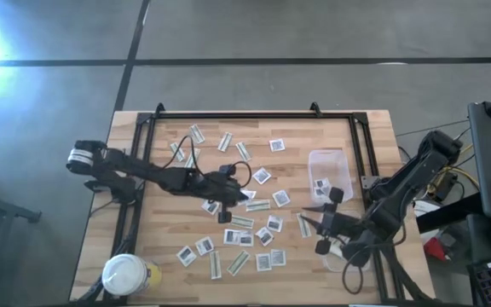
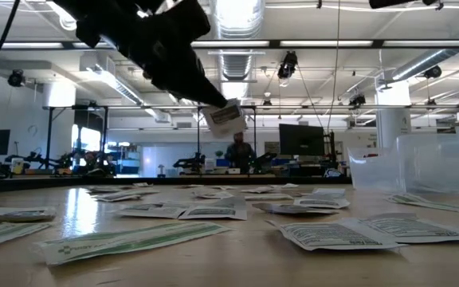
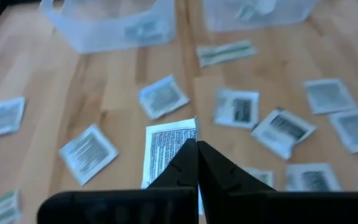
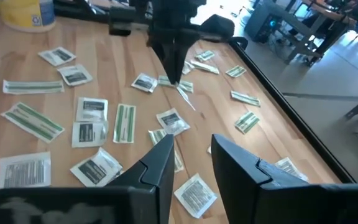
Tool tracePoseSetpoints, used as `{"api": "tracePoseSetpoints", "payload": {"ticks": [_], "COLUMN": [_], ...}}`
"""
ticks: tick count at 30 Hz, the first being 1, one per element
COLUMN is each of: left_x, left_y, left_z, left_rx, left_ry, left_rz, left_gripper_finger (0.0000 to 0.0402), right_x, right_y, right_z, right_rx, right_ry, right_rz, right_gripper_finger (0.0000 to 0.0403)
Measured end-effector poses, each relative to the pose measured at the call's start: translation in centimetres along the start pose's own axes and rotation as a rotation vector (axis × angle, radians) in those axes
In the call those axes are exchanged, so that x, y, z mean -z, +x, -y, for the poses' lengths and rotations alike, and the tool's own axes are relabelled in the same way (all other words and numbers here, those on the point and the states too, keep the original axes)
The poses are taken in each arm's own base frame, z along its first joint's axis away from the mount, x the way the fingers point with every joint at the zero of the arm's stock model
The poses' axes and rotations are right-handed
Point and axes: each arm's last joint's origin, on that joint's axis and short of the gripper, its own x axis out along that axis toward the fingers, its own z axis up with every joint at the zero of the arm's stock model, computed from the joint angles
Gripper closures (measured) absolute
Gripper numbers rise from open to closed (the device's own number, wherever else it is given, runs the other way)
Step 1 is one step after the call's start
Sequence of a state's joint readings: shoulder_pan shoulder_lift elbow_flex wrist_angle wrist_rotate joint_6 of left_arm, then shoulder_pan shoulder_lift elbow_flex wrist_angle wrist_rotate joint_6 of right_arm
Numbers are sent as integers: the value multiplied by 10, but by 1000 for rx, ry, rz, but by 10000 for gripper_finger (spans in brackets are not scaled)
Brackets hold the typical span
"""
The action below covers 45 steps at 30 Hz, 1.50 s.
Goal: Pick & Place First Aid Supplies
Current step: Put the towelette pack into the top bin
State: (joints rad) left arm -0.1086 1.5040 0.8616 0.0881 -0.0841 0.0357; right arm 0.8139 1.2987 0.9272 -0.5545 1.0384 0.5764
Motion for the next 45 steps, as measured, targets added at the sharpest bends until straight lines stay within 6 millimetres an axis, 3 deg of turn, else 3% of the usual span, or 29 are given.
{"api": "tracePoseSetpoints", "payload": {"ticks": [7,15,25,31,45], "left_x": [-9,-18,-21,-25,-29], "left_y": [-1,-4,-5,-7,-8], "left_z": [11,20,27,30,31], "left_rx": [46,136,206,216,216], "left_ry": [9,18,32,48,62], "left_rz": [88,191,222,271,317], "left_gripper_finger": [401,402,402,402,401], "right_x": [5,2,-20,-21,-21], "right_y": [14,47,79,95,109], "right_z": [-11,-16,-16,-10,-9], "right_rx": [-10,-106,-201,-208,-204], "right_ry": [-1,-4,-145,-158,-195], "right_rz": [-36,-119,17,8,28], "right_gripper_finger": [297,295,298,296,294]}}
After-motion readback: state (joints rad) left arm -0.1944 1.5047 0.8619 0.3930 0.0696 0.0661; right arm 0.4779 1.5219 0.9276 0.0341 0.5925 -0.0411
